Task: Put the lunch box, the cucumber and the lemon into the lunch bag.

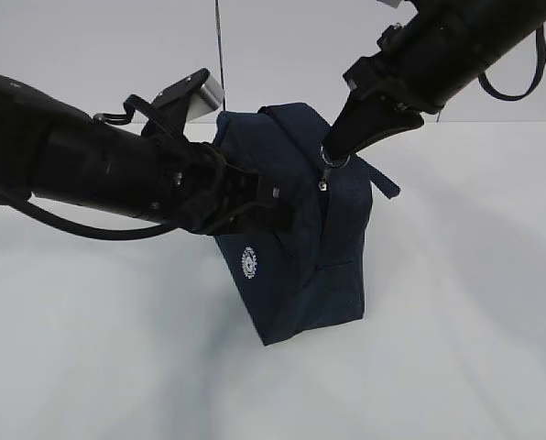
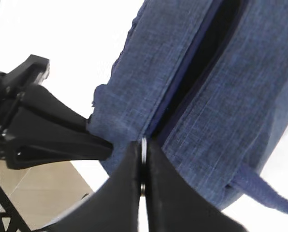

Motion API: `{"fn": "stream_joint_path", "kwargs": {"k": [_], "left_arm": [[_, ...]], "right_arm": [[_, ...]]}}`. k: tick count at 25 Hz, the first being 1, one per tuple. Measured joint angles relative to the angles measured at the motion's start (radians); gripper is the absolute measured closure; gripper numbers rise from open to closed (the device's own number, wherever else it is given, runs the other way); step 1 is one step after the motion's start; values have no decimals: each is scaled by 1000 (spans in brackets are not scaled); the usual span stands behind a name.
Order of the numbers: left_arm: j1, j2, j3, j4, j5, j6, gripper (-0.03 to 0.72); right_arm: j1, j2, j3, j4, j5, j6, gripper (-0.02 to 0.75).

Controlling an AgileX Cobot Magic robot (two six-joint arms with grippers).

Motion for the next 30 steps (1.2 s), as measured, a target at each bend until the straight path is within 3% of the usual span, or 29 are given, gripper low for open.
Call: {"fn": "stream_joint_path", "kwargs": {"k": [15, 30], "left_arm": [[0, -54, 16, 1, -51, 0, 694], [0, -54, 16, 13, -49, 0, 694]], "right_arm": [[0, 59, -64, 38, -88, 12, 738], [0, 294, -383, 42, -90, 44, 738]]}}
